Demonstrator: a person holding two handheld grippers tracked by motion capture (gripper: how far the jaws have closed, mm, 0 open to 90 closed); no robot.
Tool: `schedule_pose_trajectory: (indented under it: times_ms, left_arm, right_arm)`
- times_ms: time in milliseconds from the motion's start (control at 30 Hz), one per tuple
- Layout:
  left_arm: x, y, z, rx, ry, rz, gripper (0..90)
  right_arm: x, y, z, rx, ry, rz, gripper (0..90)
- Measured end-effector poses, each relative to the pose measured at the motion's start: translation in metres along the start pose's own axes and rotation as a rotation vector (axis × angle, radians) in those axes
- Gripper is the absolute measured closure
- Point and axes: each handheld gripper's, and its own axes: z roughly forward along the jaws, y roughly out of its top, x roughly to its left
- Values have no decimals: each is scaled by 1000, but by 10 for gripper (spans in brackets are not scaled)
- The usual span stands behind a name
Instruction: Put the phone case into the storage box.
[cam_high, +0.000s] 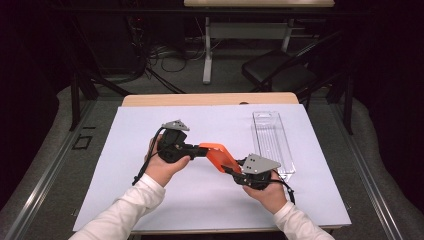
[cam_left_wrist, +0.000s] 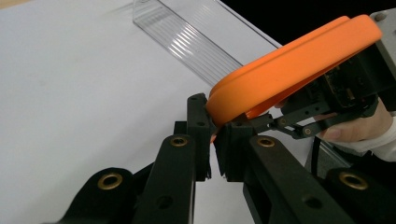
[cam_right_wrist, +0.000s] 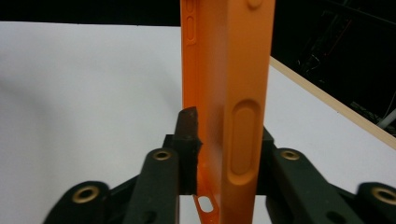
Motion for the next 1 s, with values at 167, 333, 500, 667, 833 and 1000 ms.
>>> schedule_pose_trajectory:
  times_ms: [167,333,500,667,833,1000]
  left_arm:
    - [0,1,1,13,15,-19,844]
    - [2,2,2,27,31,-36,844]
    - [5,3,3,39,55,-52,843]
    - [5,5,3,57,86,-61,843]
    - [6,7,4,71,108,-71,843]
    - [6,9,6,90,125,-69,843]
  right_arm:
    - [0,1,1,-2,-15,6,546]
    - [0,1,1,4,-30,17,511]
    - [-1,2,0,-5,-50,24,490]
    - [-4,2,-1,-18,-66,45,457]
    - [-4,4,-4,-41,-86,52,462]
    - [-6,6,-5,-30,-96,55,448]
